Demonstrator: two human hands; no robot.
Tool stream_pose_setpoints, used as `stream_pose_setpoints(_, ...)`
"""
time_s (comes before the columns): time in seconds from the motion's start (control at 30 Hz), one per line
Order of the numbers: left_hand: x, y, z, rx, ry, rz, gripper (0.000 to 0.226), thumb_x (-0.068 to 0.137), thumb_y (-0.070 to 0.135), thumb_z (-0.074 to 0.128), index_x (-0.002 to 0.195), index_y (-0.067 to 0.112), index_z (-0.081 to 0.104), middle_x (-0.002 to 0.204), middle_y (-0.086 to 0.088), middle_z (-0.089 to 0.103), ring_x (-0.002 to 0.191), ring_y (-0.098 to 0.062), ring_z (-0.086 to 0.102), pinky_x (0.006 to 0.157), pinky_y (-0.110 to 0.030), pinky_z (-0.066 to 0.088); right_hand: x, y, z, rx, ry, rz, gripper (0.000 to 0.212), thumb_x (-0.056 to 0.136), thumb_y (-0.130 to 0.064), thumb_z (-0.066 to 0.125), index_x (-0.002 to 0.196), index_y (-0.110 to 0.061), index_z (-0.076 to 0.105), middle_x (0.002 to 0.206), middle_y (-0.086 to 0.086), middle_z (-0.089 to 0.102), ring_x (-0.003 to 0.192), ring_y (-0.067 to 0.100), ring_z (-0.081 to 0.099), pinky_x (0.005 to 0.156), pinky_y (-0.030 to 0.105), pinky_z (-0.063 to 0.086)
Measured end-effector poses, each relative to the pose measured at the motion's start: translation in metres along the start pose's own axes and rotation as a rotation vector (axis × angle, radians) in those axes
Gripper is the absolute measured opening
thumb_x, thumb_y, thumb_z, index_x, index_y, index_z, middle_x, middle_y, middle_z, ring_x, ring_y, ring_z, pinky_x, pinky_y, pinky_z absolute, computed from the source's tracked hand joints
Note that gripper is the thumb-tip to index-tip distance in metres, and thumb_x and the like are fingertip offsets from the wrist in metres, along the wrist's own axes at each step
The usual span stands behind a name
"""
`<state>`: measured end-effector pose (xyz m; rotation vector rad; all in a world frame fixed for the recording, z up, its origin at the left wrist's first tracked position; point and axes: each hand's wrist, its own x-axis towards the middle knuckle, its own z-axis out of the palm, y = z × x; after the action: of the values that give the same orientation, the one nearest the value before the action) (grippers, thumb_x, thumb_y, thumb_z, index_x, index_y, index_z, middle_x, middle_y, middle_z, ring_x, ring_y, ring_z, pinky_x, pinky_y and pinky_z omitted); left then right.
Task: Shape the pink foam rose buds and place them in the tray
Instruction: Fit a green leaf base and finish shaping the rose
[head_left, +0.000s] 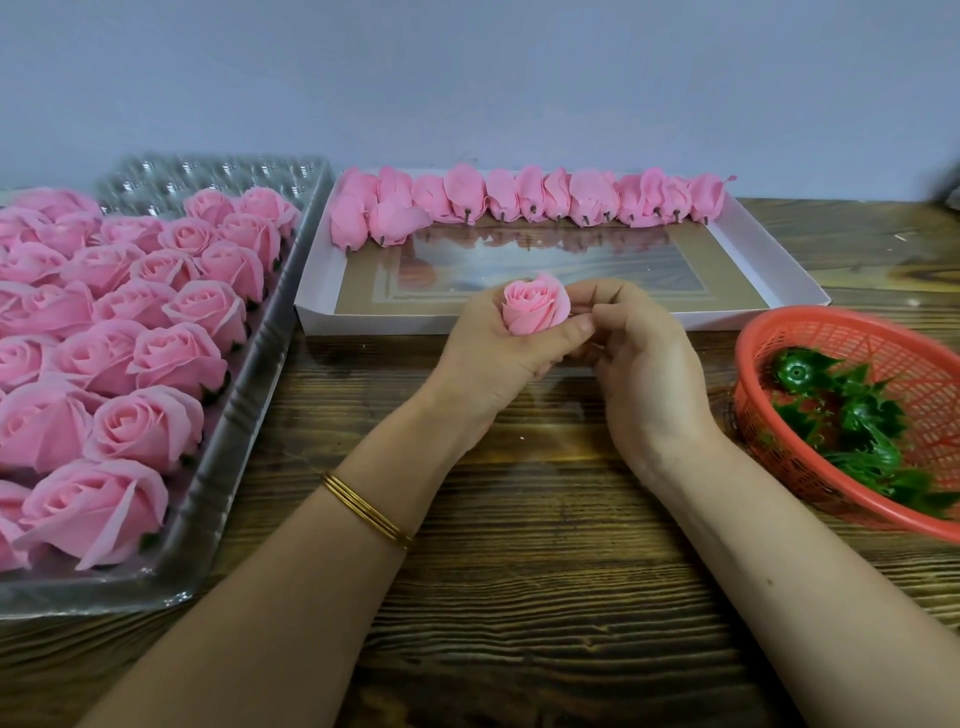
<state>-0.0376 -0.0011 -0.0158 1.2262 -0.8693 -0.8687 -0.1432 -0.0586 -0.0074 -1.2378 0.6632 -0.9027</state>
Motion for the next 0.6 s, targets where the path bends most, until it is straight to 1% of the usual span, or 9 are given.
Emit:
stream_pose_setpoints(0.07,-0.0001,0.0002,0.0004,0.000,-0.017,0.002,0.010,0.084,0.002,0.072,0.081,0.009,0.065,0.058,0.005,0.055,0.049,-0.003,0.046,0.046,-0.013,0.037,0.0010,0.0009,-0.0011,0.023,-0.013,0.003,0.030,0.074,-0.013,0.046,0.092,0.001,0.064,0.089,0.024,0.062,0.081,0.033,0.057,0.081,0.046,0.043)
stream_pose_setpoints(0.13,-0.0004,0.0004,0.0018,-0.012,-0.028,-0.001,0.013,0.084,-0.001,0.070,0.079,0.010,0.065,0.058,0.004,0.054,0.048,-0.003,0.045,0.046,-0.014,0.036,0.0018,0.0013,-0.0016,0.032,-0.039,-0.017,0.026,0.079,-0.006,0.044,0.093,0.004,0.063,0.084,0.025,0.062,0.073,0.034,0.058,0.077,0.044,0.045)
stream_pose_setpoints(0.2,-0.0007,0.0011,0.0029,-0.035,-0.037,0.001,0.008,0.083,-0.005,0.069,0.090,-0.001,0.066,0.059,0.001,0.053,0.046,-0.003,0.043,0.045,-0.014,0.036,0.0019,0.0014,-0.0013,0.061,-0.074,-0.030,0.023,0.082,0.003,0.040,0.090,0.004,0.062,0.074,0.023,0.063,0.061,0.033,0.059,0.064,0.037,0.051)
stream_pose_setpoints(0.3,-0.0011,0.0021,0.0032,-0.014,-0.063,0.000,0.015,0.083,-0.007,0.069,0.097,-0.008,0.064,0.058,0.002,0.051,0.046,-0.004,0.043,0.045,-0.013,0.036,0.0017,0.0019,-0.0010,0.107,-0.122,-0.042,0.022,0.080,0.003,0.041,0.085,0.003,0.062,0.067,0.020,0.063,0.054,0.030,0.059,0.052,0.030,0.051)
stream_pose_setpoints(0.37,-0.0023,0.0033,0.0032,0.014,-0.101,0.000,0.011,0.082,-0.007,0.069,0.093,-0.006,0.066,0.061,0.000,0.051,0.048,-0.005,0.044,0.046,-0.014,0.037,0.0013,0.0030,-0.0006,0.105,-0.141,-0.048,0.021,0.076,-0.002,0.044,0.080,0.000,0.065,0.065,0.019,0.062,0.054,0.029,0.060,0.051,0.029,0.050)
stream_pose_setpoints(0.4,-0.0031,0.0046,0.0035,0.021,-0.118,0.000,0.011,0.082,-0.008,0.069,0.087,0.001,0.068,0.061,0.001,0.052,0.049,-0.005,0.045,0.047,-0.014,0.038,0.0011,0.0033,-0.0003,0.093,-0.142,-0.044,0.021,0.075,-0.004,0.046,0.078,-0.001,0.066,0.065,0.019,0.063,0.054,0.028,0.060,0.050,0.030,0.050)
stream_pose_setpoints(0.47,-0.0040,0.0055,0.0037,0.030,-0.133,0.008,0.025,0.081,-0.010,0.068,0.079,0.015,0.069,0.060,0.003,0.053,0.050,-0.004,0.046,0.047,-0.014,0.038,0.0009,0.0038,-0.0002,0.068,-0.140,-0.029,0.022,0.072,-0.009,0.048,0.078,-0.002,0.068,0.066,0.018,0.063,0.056,0.026,0.061,0.051,0.030,0.050)
stream_pose_setpoints(0.57,-0.0054,0.0088,0.0039,0.029,-0.142,-0.006,0.023,0.081,-0.011,0.068,0.092,0.010,0.069,0.064,-0.001,0.053,0.050,-0.006,0.045,0.047,-0.015,0.038,-0.0002,0.0030,-0.0005,0.054,-0.152,-0.021,0.025,0.075,-0.012,0.046,0.078,-0.003,0.069,0.068,0.019,0.063,0.057,0.025,0.060,0.053,0.033,0.050)
stream_pose_setpoints(0.6,-0.0060,0.0097,0.0038,0.023,-0.146,-0.015,0.024,0.081,-0.011,0.068,0.093,0.011,0.069,0.063,0.000,0.054,0.050,-0.006,0.045,0.047,-0.014,0.038,-0.0008,0.0025,-0.0006,0.059,-0.153,-0.021,0.025,0.078,-0.011,0.045,0.079,-0.002,0.068,0.069,0.018,0.063,0.058,0.025,0.059,0.054,0.033,0.049)
